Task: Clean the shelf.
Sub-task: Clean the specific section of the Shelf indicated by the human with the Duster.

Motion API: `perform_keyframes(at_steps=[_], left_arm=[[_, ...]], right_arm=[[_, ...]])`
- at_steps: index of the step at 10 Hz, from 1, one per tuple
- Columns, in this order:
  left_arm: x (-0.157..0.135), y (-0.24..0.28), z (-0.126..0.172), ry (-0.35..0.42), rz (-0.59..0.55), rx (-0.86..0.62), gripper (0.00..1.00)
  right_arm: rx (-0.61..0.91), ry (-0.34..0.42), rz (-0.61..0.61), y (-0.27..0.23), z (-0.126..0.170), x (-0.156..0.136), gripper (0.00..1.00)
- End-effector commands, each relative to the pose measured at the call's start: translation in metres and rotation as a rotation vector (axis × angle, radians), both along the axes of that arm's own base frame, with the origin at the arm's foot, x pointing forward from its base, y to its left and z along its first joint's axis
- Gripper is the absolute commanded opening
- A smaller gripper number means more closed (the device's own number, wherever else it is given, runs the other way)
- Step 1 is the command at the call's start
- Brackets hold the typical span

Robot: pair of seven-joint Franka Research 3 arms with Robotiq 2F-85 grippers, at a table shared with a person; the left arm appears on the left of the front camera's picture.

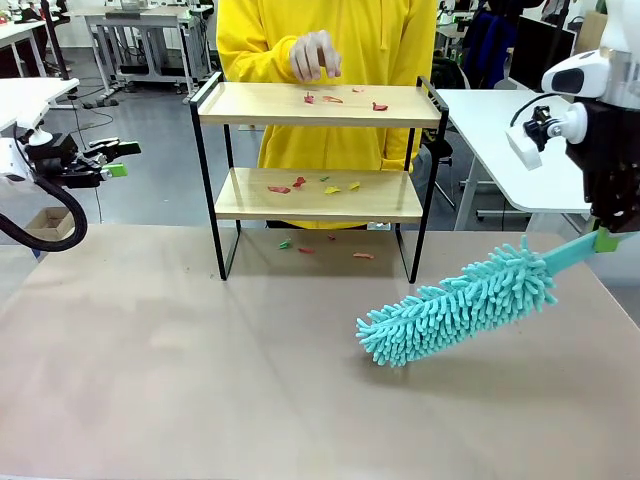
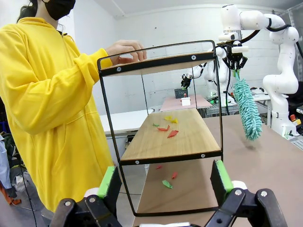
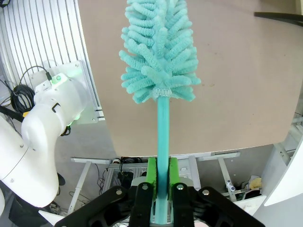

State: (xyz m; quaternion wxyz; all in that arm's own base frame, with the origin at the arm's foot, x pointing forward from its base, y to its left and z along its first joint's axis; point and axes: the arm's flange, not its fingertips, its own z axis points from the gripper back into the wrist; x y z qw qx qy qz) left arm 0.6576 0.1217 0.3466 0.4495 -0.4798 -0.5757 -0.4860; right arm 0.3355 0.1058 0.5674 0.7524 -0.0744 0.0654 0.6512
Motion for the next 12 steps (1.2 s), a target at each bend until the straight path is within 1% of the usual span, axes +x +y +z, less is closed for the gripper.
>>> perform_keyframes(at_steps=[1, 2, 3, 4, 5, 7, 8, 9, 11, 12], left_arm=[[-0.001, 0.000, 0.002, -0.004, -0.009, -0.004, 1.00], [-0.001, 0.000, 0.002, -0.004, -0.009, -0.004, 1.00], [-0.001, 0.000, 0.002, -0.004, -0.009, -0.004, 1.00], [-0.001, 0.000, 0.002, -0.004, -0.009, -0.004, 1.00], [-0.001, 0.000, 0.002, -0.004, -0.009, -0.004, 1.00], [-0.001, 0.000, 0.002, -0.004, -0.009, -0.004, 1.00], [-0.001, 0.000, 0.002, -0.004, -0.009, -0.004, 1.00], [-0.001, 0.000, 0.002, -0.004, -0.009, -0.004, 1.00], [-0.001, 0.000, 0.002, -0.004, -0.009, -0.004, 1.00], [-0.001, 0.000, 0.002, -0.004, -0.009, -0.004, 1.00]], right_arm=[[0.040, 0.007, 0.020, 0.011, 0.011, -0.009, 0.13], [0.065, -0.021, -0.018, 0.027, 0.023, -0.017, 0.13], [0.124, -0.050, -0.025, 0.046, 0.034, -0.027, 0.13], [0.231, -0.060, -0.012, 0.070, 0.045, -0.041, 0.13], [0.320, -0.060, -0.052, 0.095, 0.053, -0.052, 0.13], [0.445, -0.110, -0.135, 0.148, 0.068, -0.084, 0.13], [0.527, -0.025, -0.248, 0.178, 0.079, -0.103, 0.13], [0.564, -0.057, -0.373, 0.202, 0.083, -0.114, 0.13], [0.622, -0.189, -0.599, 0.237, 0.082, -0.125, 0.13], [0.648, -0.250, -0.686, 0.247, 0.080, -0.124, 0.13]])
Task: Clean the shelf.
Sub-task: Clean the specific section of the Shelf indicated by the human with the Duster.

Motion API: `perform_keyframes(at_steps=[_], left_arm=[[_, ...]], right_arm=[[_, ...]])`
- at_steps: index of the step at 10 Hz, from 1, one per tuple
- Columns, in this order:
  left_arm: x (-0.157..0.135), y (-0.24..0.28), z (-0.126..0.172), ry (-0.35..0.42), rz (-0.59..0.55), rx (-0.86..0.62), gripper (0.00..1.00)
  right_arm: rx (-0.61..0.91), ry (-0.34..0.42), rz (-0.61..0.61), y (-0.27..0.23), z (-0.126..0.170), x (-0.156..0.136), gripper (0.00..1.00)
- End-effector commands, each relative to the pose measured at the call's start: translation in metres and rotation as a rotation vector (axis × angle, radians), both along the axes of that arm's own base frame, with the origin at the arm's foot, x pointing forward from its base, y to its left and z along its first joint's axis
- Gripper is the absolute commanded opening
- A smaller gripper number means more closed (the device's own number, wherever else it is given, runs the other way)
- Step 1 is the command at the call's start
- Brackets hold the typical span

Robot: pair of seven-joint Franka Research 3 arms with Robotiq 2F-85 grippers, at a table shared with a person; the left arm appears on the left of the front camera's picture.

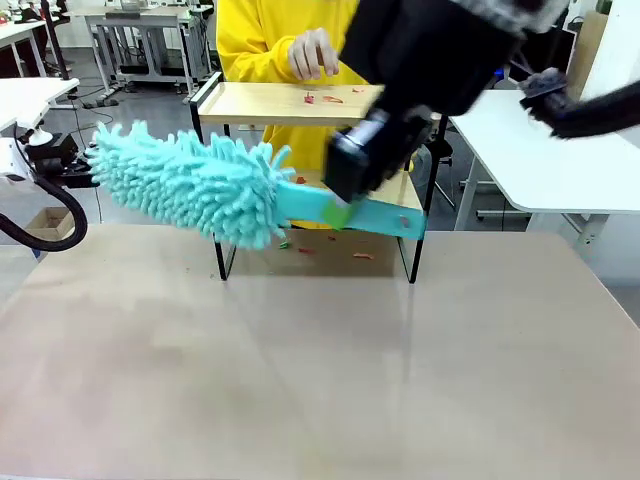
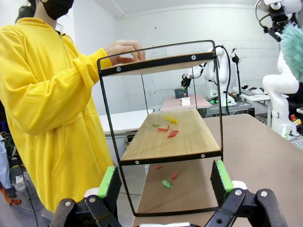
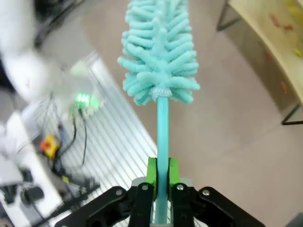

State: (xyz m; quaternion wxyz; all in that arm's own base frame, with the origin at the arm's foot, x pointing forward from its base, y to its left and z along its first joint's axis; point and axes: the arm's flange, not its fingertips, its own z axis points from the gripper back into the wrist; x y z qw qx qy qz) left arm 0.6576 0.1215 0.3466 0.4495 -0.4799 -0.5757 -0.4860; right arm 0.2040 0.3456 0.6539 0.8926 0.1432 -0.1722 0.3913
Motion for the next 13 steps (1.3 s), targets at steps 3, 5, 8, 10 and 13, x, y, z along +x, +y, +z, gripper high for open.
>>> perform_keyframes(at_steps=[3, 5, 8, 10, 13], left_arm=[[-0.001, 0.000, 0.002, -0.004, -0.008, -0.003, 1.00], [-0.001, 0.000, 0.002, -0.004, -0.008, -0.003, 1.00], [-0.001, 0.000, 0.002, -0.004, -0.008, -0.003, 1.00], [-0.001, 0.000, 0.002, -0.004, -0.008, -0.003, 1.00], [-0.001, 0.000, 0.002, -0.004, -0.008, -0.003, 1.00]], right_arm=[[0.000, 0.000, 0.000, 0.000, 0.000, 0.000, 0.13], [0.000, 0.000, 0.000, 0.000, 0.000, 0.000, 0.13], [0.025, -0.156, -0.174, 0.053, 0.032, -0.006, 0.13], [0.087, -0.175, -0.330, 0.088, 0.052, 0.018, 0.13], [0.075, -0.228, -0.540, 0.136, 0.066, 0.050, 0.13]])
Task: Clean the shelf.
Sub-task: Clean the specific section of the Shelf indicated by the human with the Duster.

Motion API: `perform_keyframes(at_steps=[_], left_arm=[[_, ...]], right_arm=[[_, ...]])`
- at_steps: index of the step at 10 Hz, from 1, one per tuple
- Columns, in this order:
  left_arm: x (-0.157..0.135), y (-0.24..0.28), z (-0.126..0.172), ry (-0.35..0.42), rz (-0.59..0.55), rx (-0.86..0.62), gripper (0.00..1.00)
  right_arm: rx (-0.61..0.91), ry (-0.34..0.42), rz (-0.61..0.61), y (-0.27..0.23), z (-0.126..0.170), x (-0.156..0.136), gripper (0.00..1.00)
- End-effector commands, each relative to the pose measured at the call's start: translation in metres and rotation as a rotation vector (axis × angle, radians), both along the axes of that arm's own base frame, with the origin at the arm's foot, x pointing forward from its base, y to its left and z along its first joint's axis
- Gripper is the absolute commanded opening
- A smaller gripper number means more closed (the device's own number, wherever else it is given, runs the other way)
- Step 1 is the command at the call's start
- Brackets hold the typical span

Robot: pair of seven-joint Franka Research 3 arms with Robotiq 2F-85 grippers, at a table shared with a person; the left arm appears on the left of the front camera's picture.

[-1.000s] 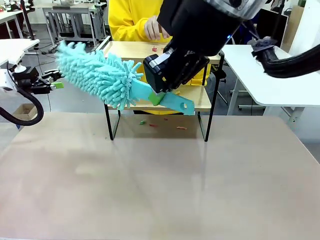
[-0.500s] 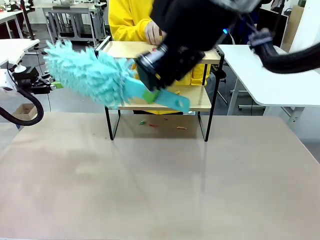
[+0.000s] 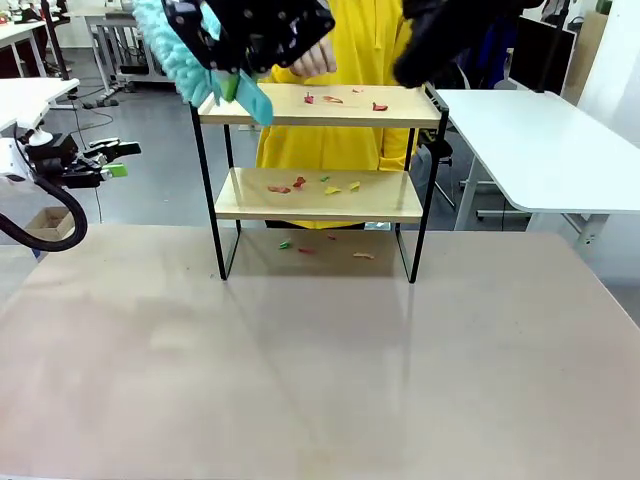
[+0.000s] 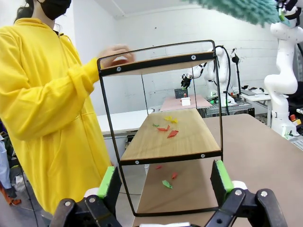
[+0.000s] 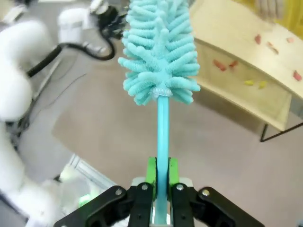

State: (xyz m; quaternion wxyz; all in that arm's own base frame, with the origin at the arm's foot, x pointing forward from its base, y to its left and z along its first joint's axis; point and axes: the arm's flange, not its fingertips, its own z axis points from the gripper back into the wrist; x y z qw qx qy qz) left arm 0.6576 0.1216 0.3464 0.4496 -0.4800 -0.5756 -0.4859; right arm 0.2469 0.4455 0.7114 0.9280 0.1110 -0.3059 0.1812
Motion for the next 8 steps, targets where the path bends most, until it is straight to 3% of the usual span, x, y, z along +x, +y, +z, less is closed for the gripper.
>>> perform_keyframes(at_steps=[1, 5, 8], left_arm=[[-0.001, 0.000, 0.002, -0.004, -0.008, -0.003, 1.00], [-0.001, 0.000, 0.002, -0.004, -0.008, -0.003, 1.00], [-0.001, 0.000, 0.002, -0.004, -0.008, -0.003, 1.00]], right_arm=[[-0.045, -0.023, -0.136, 0.049, 0.009, 0.020, 0.13], [-0.035, 0.069, -0.276, 0.067, -0.003, 0.068, 0.13], [-0.017, 0.149, -0.315, 0.067, -0.014, 0.098, 0.13]])
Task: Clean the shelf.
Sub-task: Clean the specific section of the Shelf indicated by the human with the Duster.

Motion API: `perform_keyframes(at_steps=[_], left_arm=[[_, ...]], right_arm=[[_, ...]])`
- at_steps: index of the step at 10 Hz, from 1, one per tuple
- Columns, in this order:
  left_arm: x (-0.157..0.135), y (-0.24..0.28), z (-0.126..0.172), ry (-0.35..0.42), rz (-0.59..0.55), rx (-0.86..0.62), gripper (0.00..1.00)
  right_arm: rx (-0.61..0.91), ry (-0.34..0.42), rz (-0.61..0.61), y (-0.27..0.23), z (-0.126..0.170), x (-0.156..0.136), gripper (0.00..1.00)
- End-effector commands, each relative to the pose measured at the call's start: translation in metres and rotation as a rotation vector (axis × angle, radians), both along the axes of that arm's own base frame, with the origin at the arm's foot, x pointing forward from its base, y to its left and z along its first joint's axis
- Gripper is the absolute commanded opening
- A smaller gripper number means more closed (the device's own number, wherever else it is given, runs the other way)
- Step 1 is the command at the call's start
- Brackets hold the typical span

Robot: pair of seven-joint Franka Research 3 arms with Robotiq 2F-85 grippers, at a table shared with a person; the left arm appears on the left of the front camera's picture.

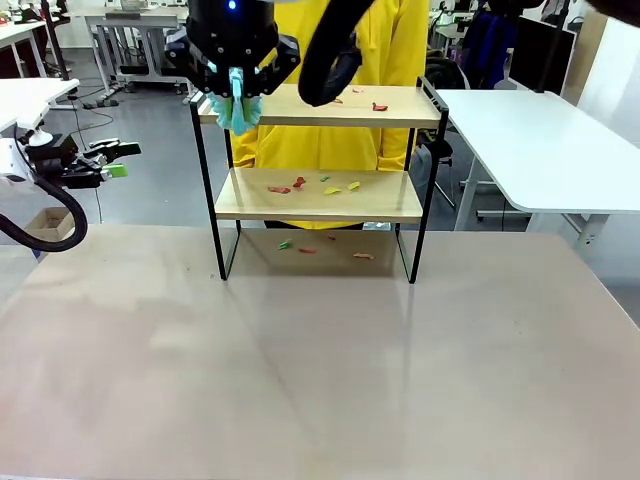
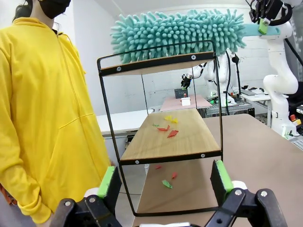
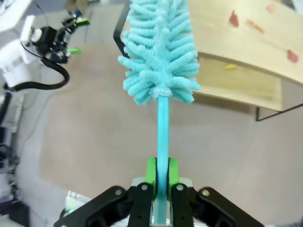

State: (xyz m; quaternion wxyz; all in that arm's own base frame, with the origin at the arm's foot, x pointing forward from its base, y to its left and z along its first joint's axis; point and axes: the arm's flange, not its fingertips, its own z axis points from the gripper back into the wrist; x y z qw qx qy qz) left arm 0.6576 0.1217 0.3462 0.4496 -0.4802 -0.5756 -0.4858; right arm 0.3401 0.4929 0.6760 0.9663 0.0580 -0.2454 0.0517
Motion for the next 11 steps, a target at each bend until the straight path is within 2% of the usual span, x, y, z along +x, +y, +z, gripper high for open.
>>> perform_keyframes(at_steps=[1, 4, 5, 7, 8, 10, 11], left_arm=[[-0.001, 0.000, 0.002, -0.005, -0.008, -0.003, 1.00], [-0.001, 0.000, 0.002, -0.005, -0.008, -0.003, 1.00], [-0.001, 0.000, 0.002, -0.005, -0.008, -0.003, 1.00], [-0.001, 0.000, 0.002, -0.005, -0.008, -0.003, 1.00], [-0.001, 0.000, 0.002, -0.005, -0.008, -0.003, 1.00], [-0.001, 0.000, 0.002, -0.005, -0.008, -0.003, 1.00], [-0.001, 0.000, 0.002, -0.005, -0.008, -0.003, 1.00]], right_arm=[[0.035, 0.016, -0.054, 0.020, 0.020, 0.012, 0.13], [0.044, 0.096, -0.100, 0.020, 0.017, 0.022, 0.13], [0.020, 0.047, -0.031, 0.009, 0.007, 0.021, 0.13], [0.020, 0.047, -0.031, 0.009, 0.007, 0.021, 0.13], [0.018, 0.065, -0.043, 0.012, 0.006, 0.023, 0.13], [0.024, 0.054, -0.117, -0.024, 0.015, 0.033, 0.13], [0.024, 0.072, -0.141, -0.050, 0.018, 0.037, 0.13]])
